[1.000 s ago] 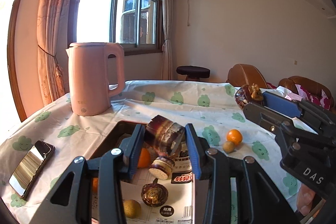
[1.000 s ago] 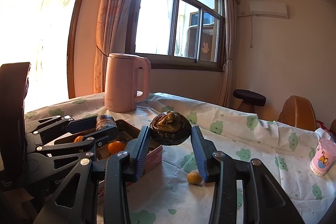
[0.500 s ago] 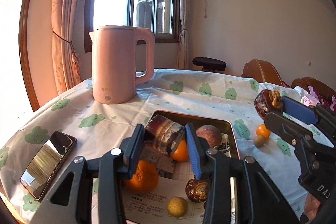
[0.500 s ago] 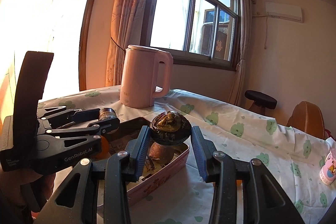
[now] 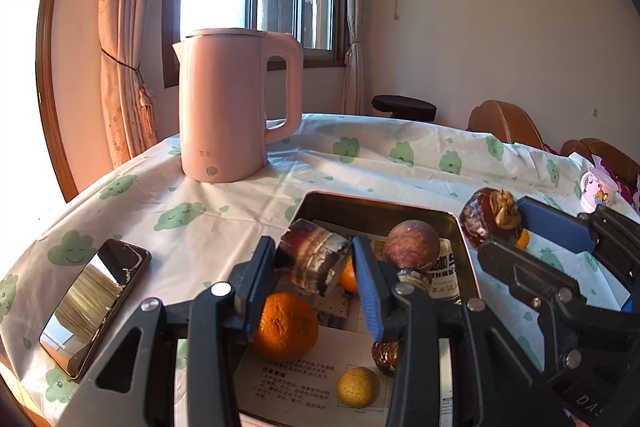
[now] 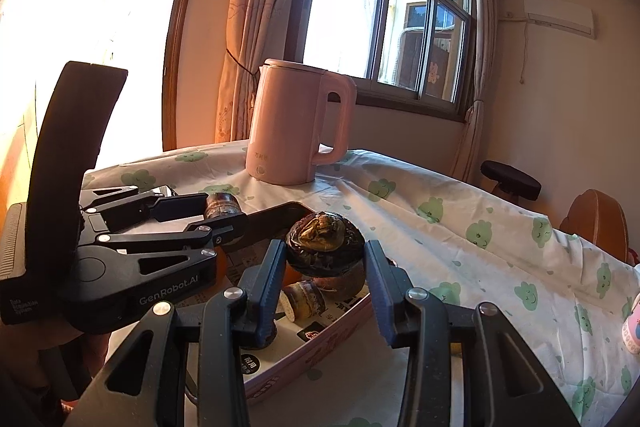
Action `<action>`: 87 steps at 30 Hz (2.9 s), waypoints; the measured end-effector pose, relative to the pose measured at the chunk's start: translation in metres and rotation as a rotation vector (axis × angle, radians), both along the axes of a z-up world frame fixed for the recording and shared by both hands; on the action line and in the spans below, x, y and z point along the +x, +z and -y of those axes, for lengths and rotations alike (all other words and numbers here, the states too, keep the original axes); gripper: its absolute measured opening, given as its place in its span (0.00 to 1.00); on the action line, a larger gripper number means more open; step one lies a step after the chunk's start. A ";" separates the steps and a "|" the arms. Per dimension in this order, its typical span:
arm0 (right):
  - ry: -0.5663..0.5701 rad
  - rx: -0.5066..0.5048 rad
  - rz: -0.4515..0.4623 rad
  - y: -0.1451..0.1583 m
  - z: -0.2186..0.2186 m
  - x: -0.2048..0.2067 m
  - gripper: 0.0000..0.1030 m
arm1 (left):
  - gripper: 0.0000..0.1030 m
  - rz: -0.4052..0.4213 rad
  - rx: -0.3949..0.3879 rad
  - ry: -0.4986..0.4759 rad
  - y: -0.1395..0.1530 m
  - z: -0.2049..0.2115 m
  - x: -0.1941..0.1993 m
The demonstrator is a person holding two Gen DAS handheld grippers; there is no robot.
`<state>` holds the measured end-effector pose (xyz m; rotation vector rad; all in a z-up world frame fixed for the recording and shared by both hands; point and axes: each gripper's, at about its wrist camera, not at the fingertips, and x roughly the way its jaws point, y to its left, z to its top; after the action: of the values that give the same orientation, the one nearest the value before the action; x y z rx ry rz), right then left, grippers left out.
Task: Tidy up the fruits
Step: 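Lower the dried fruit with the right tool while the left tool lowers the striped jar into the tin, then open both tools to release the dried fruit and striped jar into the tin, then grasp the orange with the right tool while the left tool grasps the small yellow-green fruit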
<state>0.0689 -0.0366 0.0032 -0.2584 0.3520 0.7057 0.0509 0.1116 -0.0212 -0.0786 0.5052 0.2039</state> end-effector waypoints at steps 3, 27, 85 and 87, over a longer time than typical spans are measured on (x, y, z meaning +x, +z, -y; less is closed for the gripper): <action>0.004 -0.012 -0.013 -0.003 -0.003 0.001 0.41 | 0.40 -0.006 -0.003 -0.002 -0.001 -0.001 0.000; -0.001 -0.064 -0.086 -0.018 -0.013 0.009 0.41 | 0.40 -0.064 -0.035 -0.021 -0.007 -0.007 0.009; -0.374 -0.076 -0.219 -0.019 0.145 0.074 0.60 | 0.70 -0.063 0.042 -0.305 0.006 0.138 0.037; -0.382 -0.057 -0.229 -0.020 0.154 0.076 0.60 | 0.70 -0.097 0.057 -0.325 0.001 0.153 0.049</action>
<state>0.1450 -0.1905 -0.0166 -0.1573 0.6215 0.3481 0.1002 -0.0413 -0.0202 0.0702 0.6001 -0.0967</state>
